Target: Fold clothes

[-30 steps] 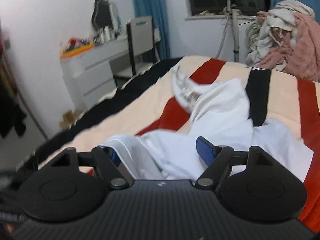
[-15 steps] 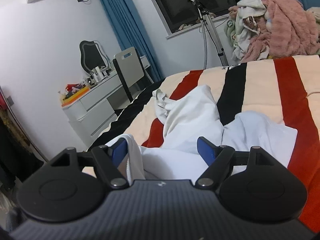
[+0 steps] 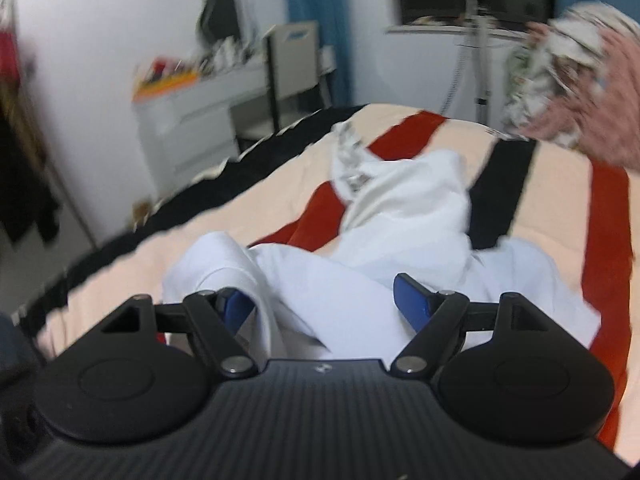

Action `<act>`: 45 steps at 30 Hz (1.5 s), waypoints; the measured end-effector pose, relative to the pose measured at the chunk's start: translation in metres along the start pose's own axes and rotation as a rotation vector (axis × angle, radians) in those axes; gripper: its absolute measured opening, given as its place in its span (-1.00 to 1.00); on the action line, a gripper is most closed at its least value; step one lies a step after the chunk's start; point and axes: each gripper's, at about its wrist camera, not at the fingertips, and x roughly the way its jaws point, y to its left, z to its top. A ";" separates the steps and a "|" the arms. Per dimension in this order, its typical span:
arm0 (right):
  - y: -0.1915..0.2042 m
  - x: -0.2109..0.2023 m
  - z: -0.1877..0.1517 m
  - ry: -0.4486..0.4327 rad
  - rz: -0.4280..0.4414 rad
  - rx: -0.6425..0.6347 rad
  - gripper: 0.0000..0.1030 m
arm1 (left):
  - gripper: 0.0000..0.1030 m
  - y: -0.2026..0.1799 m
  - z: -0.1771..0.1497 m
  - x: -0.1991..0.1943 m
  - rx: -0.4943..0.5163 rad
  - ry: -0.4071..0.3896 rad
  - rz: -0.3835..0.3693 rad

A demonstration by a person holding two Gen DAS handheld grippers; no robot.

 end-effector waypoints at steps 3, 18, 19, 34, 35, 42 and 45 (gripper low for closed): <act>0.021 0.014 0.018 0.027 -0.028 -0.092 0.47 | -0.22 0.004 0.002 0.001 -0.013 -0.002 -0.015; -0.029 -0.162 -0.012 -0.566 -0.359 0.375 0.46 | -0.09 0.001 0.031 0.035 -0.072 0.084 -0.230; -0.034 -0.169 -0.023 -0.572 -0.381 0.391 0.46 | -0.09 -0.004 0.029 0.038 -0.066 0.094 -0.254; -0.099 -0.160 -0.082 -0.518 -0.544 0.500 0.44 | -0.95 -0.005 0.026 0.052 -0.039 0.108 -0.232; -0.102 -0.159 -0.085 -0.519 -0.575 0.503 0.44 | -0.95 -0.004 0.029 0.044 -0.028 0.094 -0.235; -0.102 -0.129 -0.096 -0.397 -0.839 0.312 0.44 | -0.95 -0.012 0.063 -0.034 0.082 -0.073 -0.173; -0.074 -0.120 -0.099 -0.487 -0.986 0.223 0.45 | -0.95 -0.001 0.069 -0.059 0.048 -0.102 -0.169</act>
